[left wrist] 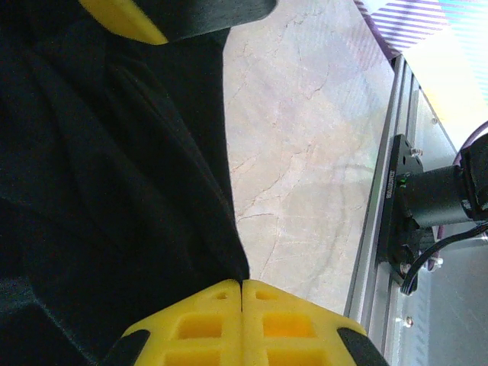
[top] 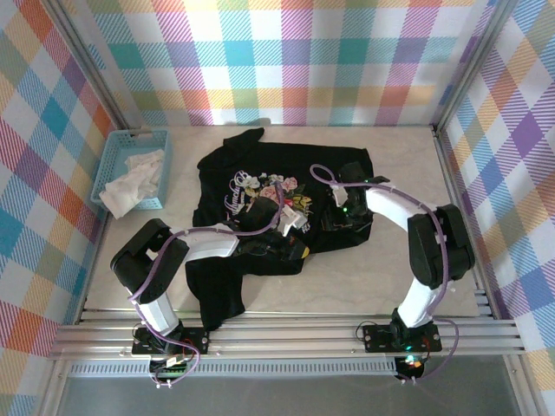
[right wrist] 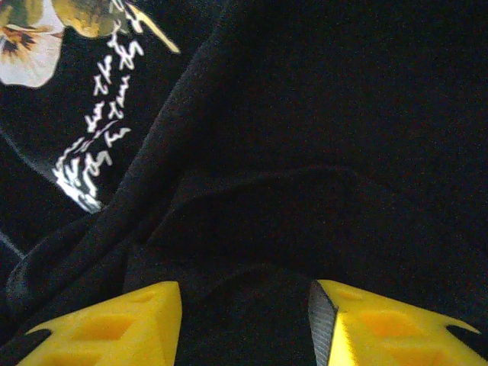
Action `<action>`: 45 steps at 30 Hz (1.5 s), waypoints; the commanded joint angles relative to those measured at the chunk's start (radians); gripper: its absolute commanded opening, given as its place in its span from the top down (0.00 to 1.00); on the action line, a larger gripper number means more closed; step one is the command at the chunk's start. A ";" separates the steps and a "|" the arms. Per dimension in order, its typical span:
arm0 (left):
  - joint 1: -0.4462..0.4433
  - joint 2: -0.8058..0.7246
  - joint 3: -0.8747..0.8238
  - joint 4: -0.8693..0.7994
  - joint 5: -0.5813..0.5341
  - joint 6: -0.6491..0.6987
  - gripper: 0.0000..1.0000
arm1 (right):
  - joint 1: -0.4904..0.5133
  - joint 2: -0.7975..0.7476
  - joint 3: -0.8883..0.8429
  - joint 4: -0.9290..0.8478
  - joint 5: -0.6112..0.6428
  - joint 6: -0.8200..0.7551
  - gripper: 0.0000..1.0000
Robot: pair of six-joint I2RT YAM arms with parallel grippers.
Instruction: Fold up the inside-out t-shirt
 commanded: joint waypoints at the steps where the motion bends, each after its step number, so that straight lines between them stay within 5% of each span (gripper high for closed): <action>1: 0.008 0.005 0.011 -0.018 0.019 0.024 1.00 | -0.003 0.027 0.032 -0.031 -0.023 -0.024 0.56; 5: 0.008 0.008 0.012 -0.020 0.017 0.024 1.00 | -0.003 0.023 0.032 -0.038 -0.017 -0.011 0.63; 11: 0.008 0.014 0.013 -0.023 0.016 0.028 1.00 | -0.004 -0.032 0.012 -0.077 0.014 0.082 0.55; 28: 0.009 0.028 0.016 -0.020 0.021 0.032 1.00 | -0.001 0.032 -0.049 0.026 -0.091 0.294 0.54; 36: 0.008 0.032 0.016 -0.018 0.020 0.033 1.00 | 0.000 0.065 -0.053 0.053 -0.080 0.300 0.69; 45: 0.009 0.043 0.015 -0.013 0.023 0.035 1.00 | -0.002 0.044 -0.053 0.069 -0.047 0.296 0.97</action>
